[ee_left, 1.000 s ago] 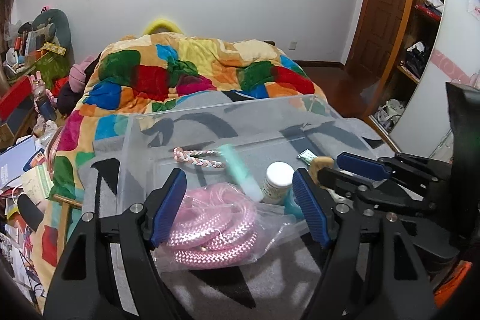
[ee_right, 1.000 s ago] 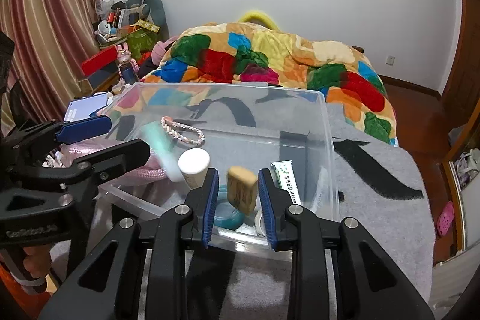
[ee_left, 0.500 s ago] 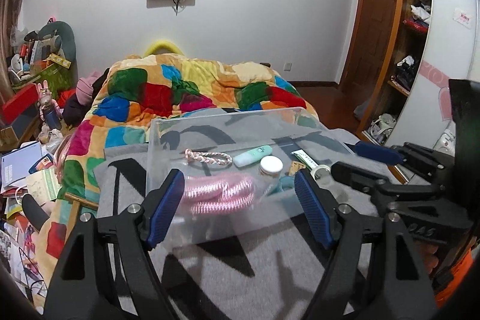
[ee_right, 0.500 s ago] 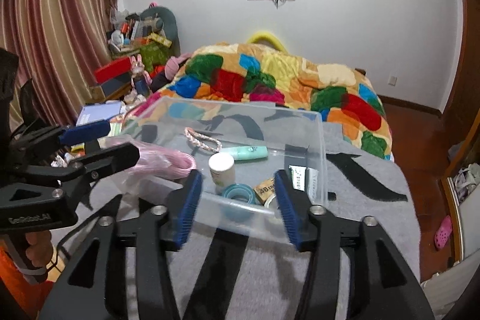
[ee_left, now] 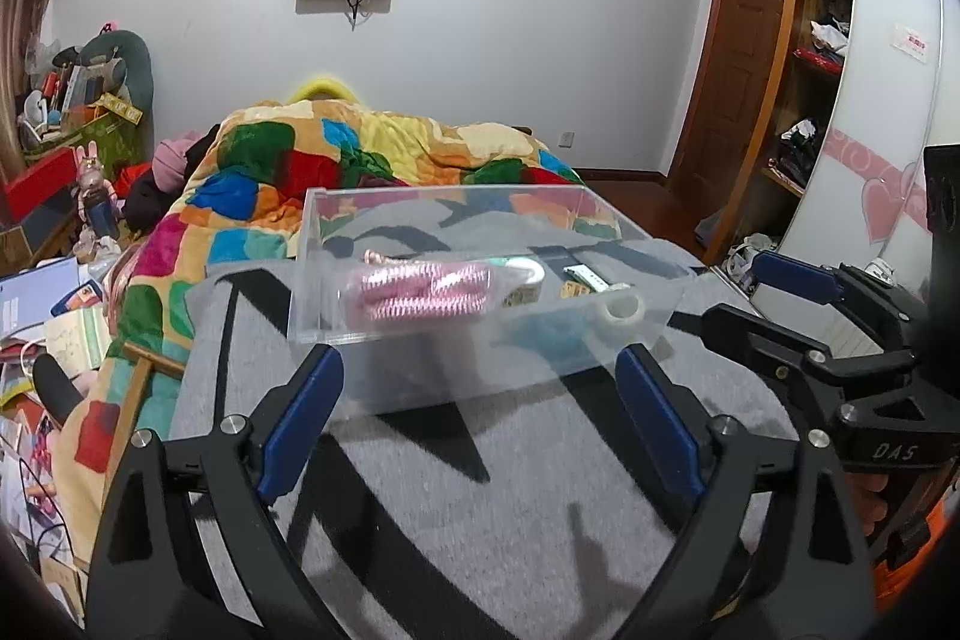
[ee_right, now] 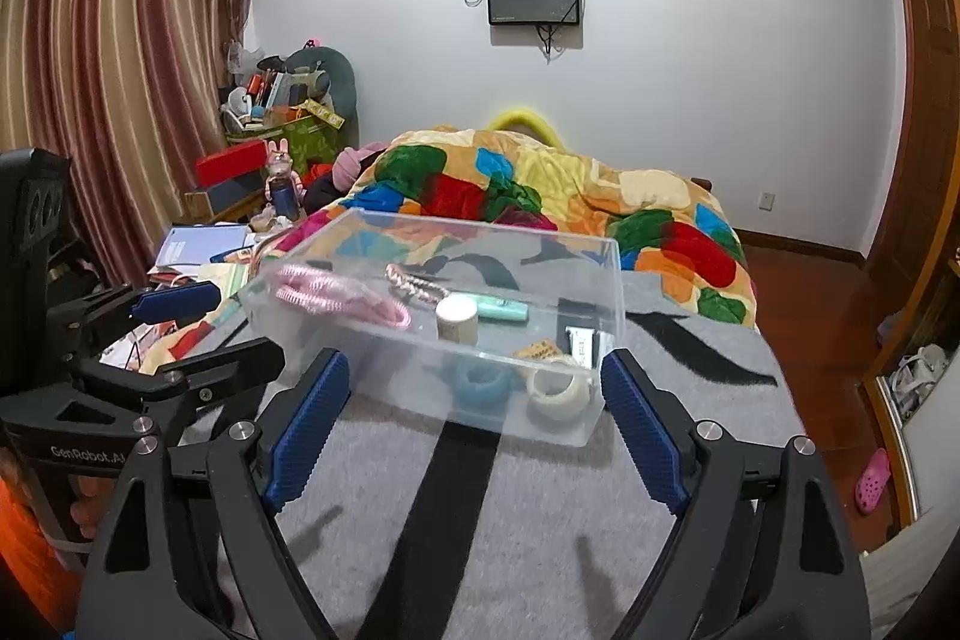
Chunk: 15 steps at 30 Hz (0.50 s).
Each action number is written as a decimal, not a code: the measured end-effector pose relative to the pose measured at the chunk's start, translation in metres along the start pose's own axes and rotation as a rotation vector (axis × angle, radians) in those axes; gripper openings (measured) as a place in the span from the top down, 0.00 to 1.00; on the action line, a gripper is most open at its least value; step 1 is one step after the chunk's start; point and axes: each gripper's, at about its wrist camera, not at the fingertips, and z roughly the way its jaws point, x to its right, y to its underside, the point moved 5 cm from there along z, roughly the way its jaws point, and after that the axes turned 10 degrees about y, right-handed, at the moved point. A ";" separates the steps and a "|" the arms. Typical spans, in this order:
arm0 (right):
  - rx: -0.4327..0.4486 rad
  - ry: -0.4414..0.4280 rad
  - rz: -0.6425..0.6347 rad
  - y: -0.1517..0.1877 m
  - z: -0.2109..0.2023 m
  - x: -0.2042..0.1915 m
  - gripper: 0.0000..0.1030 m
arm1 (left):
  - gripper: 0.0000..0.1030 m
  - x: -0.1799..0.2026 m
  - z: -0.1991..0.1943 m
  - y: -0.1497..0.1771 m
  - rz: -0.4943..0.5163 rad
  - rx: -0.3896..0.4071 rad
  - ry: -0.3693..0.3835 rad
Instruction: Organize objects
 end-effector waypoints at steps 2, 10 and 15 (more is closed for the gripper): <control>-0.008 0.004 0.006 0.003 0.003 0.000 0.19 | 0.09 0.000 0.000 0.006 -0.002 -0.005 -0.005; -0.046 -0.010 0.026 0.015 0.013 0.002 0.19 | 0.09 0.000 0.003 0.013 -0.016 -0.019 -0.001; -0.048 -0.012 0.034 0.015 0.013 0.004 0.19 | 0.09 0.002 0.002 0.013 -0.010 -0.018 0.003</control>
